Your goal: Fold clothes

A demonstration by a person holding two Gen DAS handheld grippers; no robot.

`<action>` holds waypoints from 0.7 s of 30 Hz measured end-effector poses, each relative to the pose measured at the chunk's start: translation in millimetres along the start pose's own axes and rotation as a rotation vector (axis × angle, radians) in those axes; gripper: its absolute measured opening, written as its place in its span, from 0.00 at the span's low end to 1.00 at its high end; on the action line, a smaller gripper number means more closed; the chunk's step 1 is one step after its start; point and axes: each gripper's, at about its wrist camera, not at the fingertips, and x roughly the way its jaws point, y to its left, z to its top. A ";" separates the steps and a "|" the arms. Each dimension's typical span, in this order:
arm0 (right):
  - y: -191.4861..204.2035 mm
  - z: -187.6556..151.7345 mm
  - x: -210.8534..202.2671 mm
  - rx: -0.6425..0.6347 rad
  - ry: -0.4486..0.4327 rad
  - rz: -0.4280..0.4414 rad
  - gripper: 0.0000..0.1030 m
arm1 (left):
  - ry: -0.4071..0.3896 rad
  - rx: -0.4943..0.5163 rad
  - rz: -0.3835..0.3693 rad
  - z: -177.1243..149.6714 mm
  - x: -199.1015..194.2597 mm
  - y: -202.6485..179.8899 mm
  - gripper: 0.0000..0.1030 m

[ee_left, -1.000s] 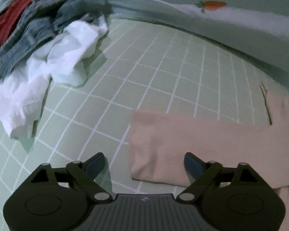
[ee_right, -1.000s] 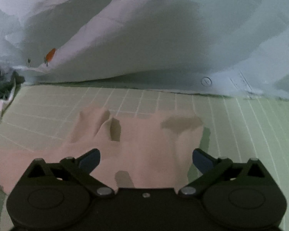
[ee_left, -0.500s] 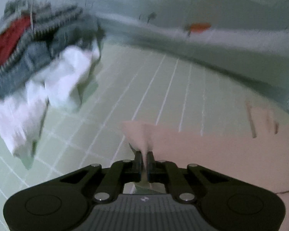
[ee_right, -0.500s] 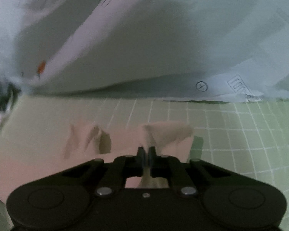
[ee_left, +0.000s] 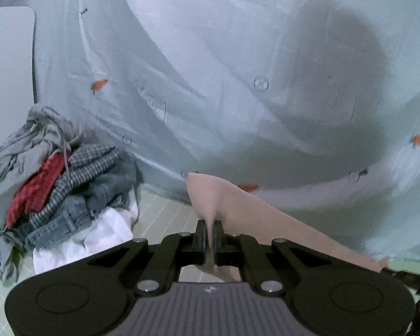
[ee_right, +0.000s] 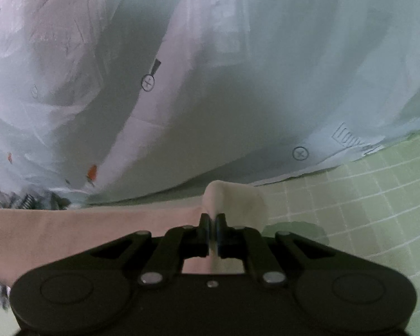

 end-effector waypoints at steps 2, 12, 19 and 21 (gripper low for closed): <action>3.7 -1.2 5.7 -0.010 0.010 0.001 0.05 | 0.002 0.008 0.011 -0.6 2.9 0.7 0.05; 20.4 -16.5 58.6 -0.086 0.127 -0.080 0.07 | 0.203 -0.050 0.131 -51.5 69.4 36.8 0.05; 14.4 -28.5 103.2 -0.155 0.219 -0.184 0.09 | 0.319 -0.079 0.190 -89.9 110.2 57.9 0.05; 10.1 -29.3 112.6 -0.164 0.229 -0.209 0.04 | 0.350 -0.118 0.191 -99.4 118.9 66.8 0.05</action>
